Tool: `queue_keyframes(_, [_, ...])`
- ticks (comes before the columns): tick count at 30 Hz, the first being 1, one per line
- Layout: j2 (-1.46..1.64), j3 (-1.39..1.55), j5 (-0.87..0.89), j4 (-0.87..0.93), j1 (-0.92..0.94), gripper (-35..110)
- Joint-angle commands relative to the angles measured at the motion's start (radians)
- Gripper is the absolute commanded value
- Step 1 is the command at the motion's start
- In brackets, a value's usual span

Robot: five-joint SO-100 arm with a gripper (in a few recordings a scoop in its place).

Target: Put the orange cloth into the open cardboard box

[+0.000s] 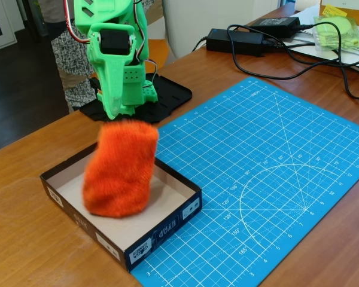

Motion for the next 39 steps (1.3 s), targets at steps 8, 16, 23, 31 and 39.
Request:
queue_keyframes(8, [0.183,0.044,0.025,0.044,-0.048,15])
queue_keyframes(16, [1.042,0.486,0.066,0.129,-0.353,11])
queue_keyframes(23, [1.140,0.663,0.158,0.152,-0.482,6])
queue_keyframes(31, [1.140,0.989,0.167,0.025,-0.506,2])
queue_keyframes(39, [1.140,1.081,0.212,0.064,-0.566,0])
